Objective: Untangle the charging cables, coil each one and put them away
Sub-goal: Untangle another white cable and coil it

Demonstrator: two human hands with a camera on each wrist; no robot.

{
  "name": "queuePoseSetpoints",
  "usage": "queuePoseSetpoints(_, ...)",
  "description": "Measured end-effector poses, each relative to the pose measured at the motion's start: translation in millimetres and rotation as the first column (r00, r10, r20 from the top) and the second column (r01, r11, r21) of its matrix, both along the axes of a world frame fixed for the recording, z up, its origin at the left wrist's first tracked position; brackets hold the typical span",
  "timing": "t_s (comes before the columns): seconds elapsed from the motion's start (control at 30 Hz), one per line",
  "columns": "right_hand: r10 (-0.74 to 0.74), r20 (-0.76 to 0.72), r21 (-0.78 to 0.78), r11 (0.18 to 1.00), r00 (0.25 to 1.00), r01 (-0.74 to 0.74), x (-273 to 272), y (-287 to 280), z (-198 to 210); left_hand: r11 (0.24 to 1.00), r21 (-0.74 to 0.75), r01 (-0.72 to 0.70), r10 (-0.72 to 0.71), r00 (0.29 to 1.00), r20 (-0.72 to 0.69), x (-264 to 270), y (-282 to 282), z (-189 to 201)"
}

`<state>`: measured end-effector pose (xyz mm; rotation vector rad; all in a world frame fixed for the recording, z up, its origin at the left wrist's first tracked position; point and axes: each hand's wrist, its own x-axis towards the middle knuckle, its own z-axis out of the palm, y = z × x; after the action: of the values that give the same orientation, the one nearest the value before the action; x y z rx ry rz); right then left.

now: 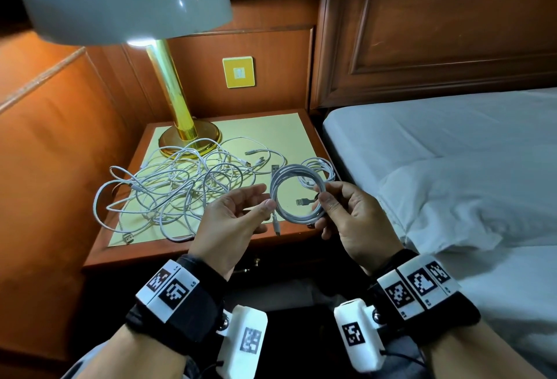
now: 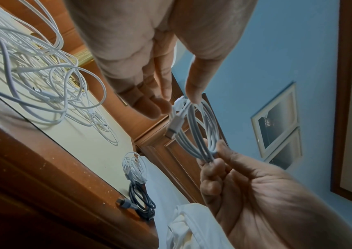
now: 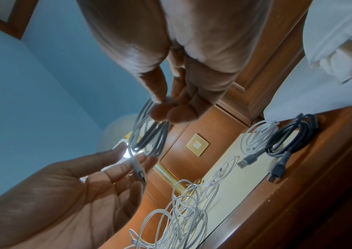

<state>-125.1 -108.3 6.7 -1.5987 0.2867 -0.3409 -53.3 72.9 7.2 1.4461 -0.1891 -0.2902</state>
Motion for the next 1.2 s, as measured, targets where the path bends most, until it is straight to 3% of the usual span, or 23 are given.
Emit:
queuePoseSetpoints(0.4,0.020,-0.010,0.005,1.000,1.000,-0.020,-2,0,3,0.992,-0.120,0.051,-0.060,0.995,-0.076,1,-2,0)
queuePoseSetpoints(0.67,0.043,0.002,0.018,0.999,0.999,-0.043,-3,1,5,0.992,0.121,0.039,-0.065,0.973,0.221,2,3,0)
queuePoseSetpoints(0.77,0.045,0.014,0.047,0.998,0.999,-0.046,-2,0,5,0.989,0.145,0.023,-0.064,0.956,0.285,3,4,-1)
queuePoseSetpoints(0.97,0.070,0.028,0.110,0.991,0.997,-0.073,-1,3,3,0.999,-0.022,-0.043,0.047,0.983,0.177,2,-3,-4)
queuePoseSetpoints(1.13,0.095,0.031,0.049,0.994,0.995,-0.097,-1,11,-3,0.975,-0.201,-0.095,0.102,0.995,0.023,-5,-14,-5)
queuePoseSetpoints(1.2,0.110,0.033,0.038,0.993,0.993,-0.111,-1,15,-4,0.977,-0.190,-0.097,0.104,0.994,0.029,-6,-16,-7)
